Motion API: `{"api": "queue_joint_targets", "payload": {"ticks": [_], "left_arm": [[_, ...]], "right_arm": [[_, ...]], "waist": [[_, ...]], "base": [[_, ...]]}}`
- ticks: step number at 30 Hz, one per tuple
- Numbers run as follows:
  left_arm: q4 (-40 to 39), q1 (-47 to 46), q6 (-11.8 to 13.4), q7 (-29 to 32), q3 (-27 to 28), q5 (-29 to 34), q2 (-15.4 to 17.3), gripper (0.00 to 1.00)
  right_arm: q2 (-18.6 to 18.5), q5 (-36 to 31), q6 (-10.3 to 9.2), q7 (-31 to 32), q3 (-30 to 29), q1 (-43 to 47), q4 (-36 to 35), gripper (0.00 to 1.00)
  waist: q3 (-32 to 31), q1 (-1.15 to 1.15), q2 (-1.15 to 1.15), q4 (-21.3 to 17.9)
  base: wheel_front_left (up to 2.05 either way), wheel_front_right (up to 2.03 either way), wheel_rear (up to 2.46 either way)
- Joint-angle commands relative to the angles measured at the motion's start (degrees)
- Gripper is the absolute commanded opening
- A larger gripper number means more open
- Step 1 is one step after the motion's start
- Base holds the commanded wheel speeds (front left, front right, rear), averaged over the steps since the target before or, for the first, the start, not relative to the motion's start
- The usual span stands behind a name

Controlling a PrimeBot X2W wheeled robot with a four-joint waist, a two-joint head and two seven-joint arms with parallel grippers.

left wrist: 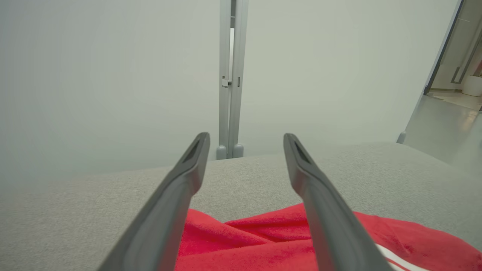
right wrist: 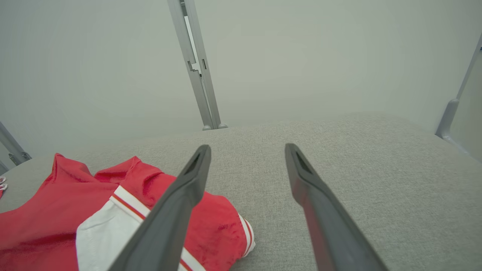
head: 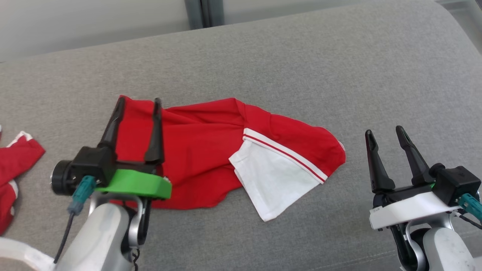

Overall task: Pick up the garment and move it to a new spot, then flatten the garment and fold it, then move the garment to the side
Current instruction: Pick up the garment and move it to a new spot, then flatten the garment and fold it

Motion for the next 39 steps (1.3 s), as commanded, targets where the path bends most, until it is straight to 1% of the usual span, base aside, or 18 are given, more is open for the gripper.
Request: {"api": "queue_joint_targets", "payload": {"ticks": [1, 5, 10, 16, 24, 39], "left_arm": [[-1.03, 2.43, 0.23, -0.18, 1.96, -0.15, 0.64, 1.0], [-2.03, 7.03, -0.41, -0.18, 5.9, 0.56, 2.0, 1.0], [-1.43, 11.34, -1.46, -0.18, 7.79, 0.87, 2.92, 1.0], [-0.1, 15.24, -2.44, -0.19, 8.04, 1.12, 2.73, 1.0], [1.62, 18.8, -2.83, -0.2, 8.12, 0.4, 2.11, 1.0], [3.69, 19.52, -3.3, -0.06, 7.83, -0.74, 2.24, 1.0]], "right_arm": [[-0.3, -0.34, -0.04, 0.48, -0.29, 1.18, -0.5, 1.0], [-0.23, -0.59, -0.04, 1.54, -0.66, 2.63, -1.34, 1.0], [-0.14, -0.67, -0.04, 2.72, -0.23, 4.34, -1.69, 1.0], [0.24, -0.61, -0.04, 3.77, -0.13, 7.08, -1.9, 1.0], [0.7, -0.77, -0.04, 5.57, -0.13, 10.05, -2.71, 1.0], [1.08, -0.91, -0.04, 6.74, 0.08, 10.47, -3.42, 1.0]], "waist": [[-4.66, 0.0, 0.0, 4.81], [-5.97, 0.0, 0.0, 6.05], [-7.43, 0.0, 0.0, 5.99], [-9.38, 0.0, 0.0, 5.73], [-11.63, 0.0, 0.0, 5.61], [-12.25, 0.0, 0.0, 5.69]], "base": [[0.0, 0.0, 0.0], [0.0, 0.0, 0.0], [0.0, 0.0, 0.0], [0.0, 0.0, 0.0], [0.0, 0.0, 0.0], [0.0, 0.0, 0.0]]}}
